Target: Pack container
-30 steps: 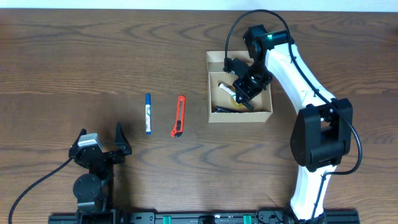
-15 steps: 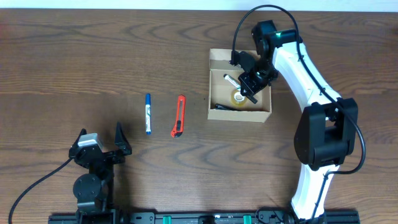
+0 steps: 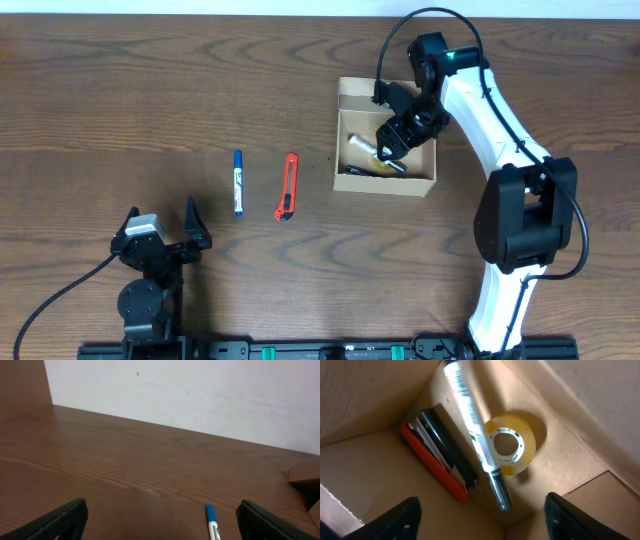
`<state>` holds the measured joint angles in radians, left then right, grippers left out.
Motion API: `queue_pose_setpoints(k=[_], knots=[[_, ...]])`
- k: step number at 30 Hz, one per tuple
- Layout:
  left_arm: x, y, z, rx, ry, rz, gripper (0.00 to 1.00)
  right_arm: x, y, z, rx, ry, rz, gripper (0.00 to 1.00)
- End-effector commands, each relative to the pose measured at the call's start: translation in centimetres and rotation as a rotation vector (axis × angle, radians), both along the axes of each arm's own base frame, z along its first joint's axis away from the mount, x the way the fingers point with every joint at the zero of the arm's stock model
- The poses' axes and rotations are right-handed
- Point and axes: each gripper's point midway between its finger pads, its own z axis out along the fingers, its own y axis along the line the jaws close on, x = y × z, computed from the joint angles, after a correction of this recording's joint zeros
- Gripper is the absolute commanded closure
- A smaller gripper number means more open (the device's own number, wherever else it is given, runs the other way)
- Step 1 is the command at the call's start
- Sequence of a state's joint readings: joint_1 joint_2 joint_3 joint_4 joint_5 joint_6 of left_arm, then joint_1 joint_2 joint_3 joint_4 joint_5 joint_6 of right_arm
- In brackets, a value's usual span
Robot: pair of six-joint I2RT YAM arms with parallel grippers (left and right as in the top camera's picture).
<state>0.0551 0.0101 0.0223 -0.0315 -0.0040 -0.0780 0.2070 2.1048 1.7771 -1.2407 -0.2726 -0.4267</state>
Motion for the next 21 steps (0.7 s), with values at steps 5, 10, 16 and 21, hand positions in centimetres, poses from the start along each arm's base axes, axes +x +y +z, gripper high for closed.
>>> queue_pose_setpoints(k=[5, 10, 16, 21], knots=[[-0.1, 0.3, -1.8, 0.004, 0.055, 0.018, 0.05, -1.2, 0.5, -0.5, 0.011, 0.064, 0.003, 0.21], [-0.1, 0.3, -1.8, 0.004, 0.055, 0.018, 0.05, -2.0, 1.3, 1.8, 0.065, 0.079, 0.002, 0.11], [-0.1, 0.3, -1.8, 0.004, 0.055, 0.018, 0.05, -0.9, 1.9, 8.9, 0.113, -0.056, 0.011, 0.01], [-0.1, 0.3, -1.8, 0.004, 0.055, 0.018, 0.05, 0.0, 1.7, 18.1, 0.147, -0.286, -0.001, 0.01]])
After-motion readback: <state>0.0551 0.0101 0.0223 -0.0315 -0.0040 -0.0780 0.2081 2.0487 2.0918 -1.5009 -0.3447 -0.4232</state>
